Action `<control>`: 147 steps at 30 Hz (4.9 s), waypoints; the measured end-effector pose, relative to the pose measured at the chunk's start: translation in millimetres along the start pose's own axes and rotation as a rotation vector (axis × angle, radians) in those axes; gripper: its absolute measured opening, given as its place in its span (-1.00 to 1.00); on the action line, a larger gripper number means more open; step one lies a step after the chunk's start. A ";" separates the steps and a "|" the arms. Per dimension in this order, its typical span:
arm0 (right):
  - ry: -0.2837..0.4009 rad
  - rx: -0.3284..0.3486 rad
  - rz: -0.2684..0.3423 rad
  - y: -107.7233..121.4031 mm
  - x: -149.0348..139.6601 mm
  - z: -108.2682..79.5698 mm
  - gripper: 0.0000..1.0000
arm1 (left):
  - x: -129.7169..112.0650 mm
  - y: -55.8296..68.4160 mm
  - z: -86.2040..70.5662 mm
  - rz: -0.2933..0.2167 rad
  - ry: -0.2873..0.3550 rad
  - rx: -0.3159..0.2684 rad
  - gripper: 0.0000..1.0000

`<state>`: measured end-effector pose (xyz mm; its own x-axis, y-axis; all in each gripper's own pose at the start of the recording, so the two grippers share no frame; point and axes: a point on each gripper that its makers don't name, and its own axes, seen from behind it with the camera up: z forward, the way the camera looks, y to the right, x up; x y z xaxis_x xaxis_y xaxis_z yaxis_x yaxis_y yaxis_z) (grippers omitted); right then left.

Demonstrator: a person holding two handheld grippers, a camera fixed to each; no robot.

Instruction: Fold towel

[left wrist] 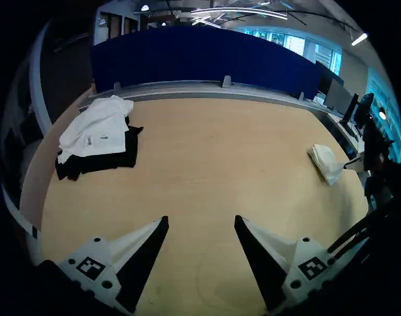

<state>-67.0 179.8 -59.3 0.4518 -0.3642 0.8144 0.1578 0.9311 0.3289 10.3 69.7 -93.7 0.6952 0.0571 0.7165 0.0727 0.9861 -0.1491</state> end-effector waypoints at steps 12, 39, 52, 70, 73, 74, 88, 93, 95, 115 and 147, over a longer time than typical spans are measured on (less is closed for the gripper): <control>-0.076 -0.020 0.058 -4.6 -29.0 25.2 -0.91 | -3.3 -4.1 -2.2 0.001 -0.002 0.003 0.86; -0.082 -0.123 0.074 10.8 -37.5 15.5 0.60 | -4.1 -5.2 -6.0 0.004 0.002 -0.002 0.86; -0.061 -0.132 0.095 10.2 -36.3 5.5 1.00 | -3.7 -5.5 -8.1 0.007 0.008 -0.007 0.86; 0.194 -0.132 0.197 -14.7 34.0 -37.9 1.00 | 8.8 -4.6 -2.6 0.005 0.036 -0.023 0.86; 0.272 -0.129 0.235 -21.3 54.1 -49.7 1.00 | 13.2 -3.3 -1.0 0.002 0.046 -0.026 0.86; 0.296 -0.128 0.248 -23.5 60.3 -53.5 1.00 | 14.7 -3.0 -0.5 0.001 0.050 -0.027 0.86; 0.663 -0.077 0.350 -73.0 149.6 -115.7 1.00 | 42.8 -2.0 7.6 -0.011 0.131 -0.030 0.86; 0.736 -0.067 0.407 -82.4 163.7 -126.8 1.00 | 57.1 -4.0 6.7 -0.019 0.194 -0.027 0.86; 0.760 -0.066 0.415 -86.1 168.7 -131.3 1.00 | 64.1 -4.8 5.6 -0.024 0.223 -0.026 0.86; 0.882 -0.226 0.412 -90.2 190.0 -162.0 1.00 | 156.5 -18.5 -37.0 -0.071 0.660 0.025 0.86; 0.814 -0.215 0.267 -116.5 204.9 -159.4 1.00 | 113.9 -41.1 -5.7 0.101 0.834 0.204 0.86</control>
<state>147.1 0.0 -7.0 0.9693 -0.0828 0.2314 0.0821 0.9965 0.0127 90.6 34.8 -9.8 0.9950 0.0921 -0.0396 -0.0923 0.9957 -0.0024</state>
